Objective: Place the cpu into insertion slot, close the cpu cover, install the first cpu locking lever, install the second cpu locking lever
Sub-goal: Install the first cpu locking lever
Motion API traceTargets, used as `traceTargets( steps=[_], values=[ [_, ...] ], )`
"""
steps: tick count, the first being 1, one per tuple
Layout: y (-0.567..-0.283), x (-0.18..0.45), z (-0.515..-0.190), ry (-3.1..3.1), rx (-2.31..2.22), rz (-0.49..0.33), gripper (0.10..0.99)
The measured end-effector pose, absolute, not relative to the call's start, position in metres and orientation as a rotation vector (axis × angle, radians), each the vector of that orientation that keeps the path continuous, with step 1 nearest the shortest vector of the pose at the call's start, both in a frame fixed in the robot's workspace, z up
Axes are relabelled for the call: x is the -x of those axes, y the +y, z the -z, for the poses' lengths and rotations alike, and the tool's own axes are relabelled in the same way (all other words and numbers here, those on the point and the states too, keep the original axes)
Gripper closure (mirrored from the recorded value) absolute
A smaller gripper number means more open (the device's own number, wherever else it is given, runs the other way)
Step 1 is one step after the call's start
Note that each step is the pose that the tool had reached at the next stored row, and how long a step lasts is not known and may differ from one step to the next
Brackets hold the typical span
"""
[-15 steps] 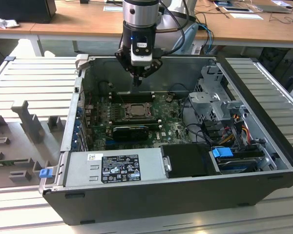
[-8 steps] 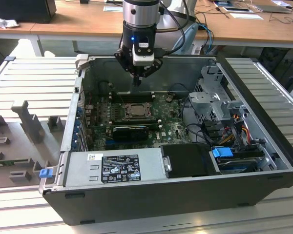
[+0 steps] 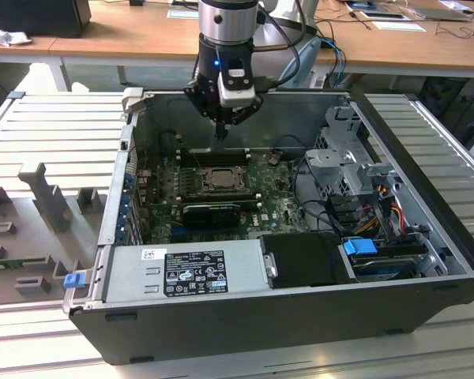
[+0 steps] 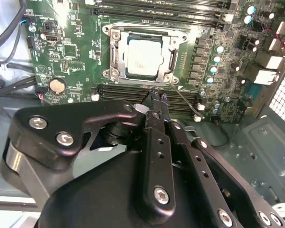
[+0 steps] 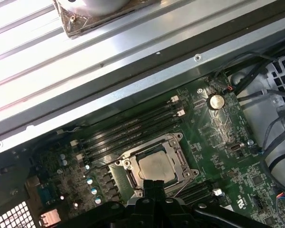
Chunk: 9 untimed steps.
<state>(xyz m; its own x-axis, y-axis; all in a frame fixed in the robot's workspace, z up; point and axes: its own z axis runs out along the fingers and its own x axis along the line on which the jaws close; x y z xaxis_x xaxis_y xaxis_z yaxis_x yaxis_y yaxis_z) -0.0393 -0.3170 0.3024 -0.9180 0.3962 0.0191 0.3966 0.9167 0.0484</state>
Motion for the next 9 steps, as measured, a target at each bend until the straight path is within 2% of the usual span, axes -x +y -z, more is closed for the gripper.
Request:
traceTargets(
  steps=[9],
  values=[
    [-0.3170, 0.0393, -0.3023, -3.087, 0.518, 0.080, 0.980]
  ],
)
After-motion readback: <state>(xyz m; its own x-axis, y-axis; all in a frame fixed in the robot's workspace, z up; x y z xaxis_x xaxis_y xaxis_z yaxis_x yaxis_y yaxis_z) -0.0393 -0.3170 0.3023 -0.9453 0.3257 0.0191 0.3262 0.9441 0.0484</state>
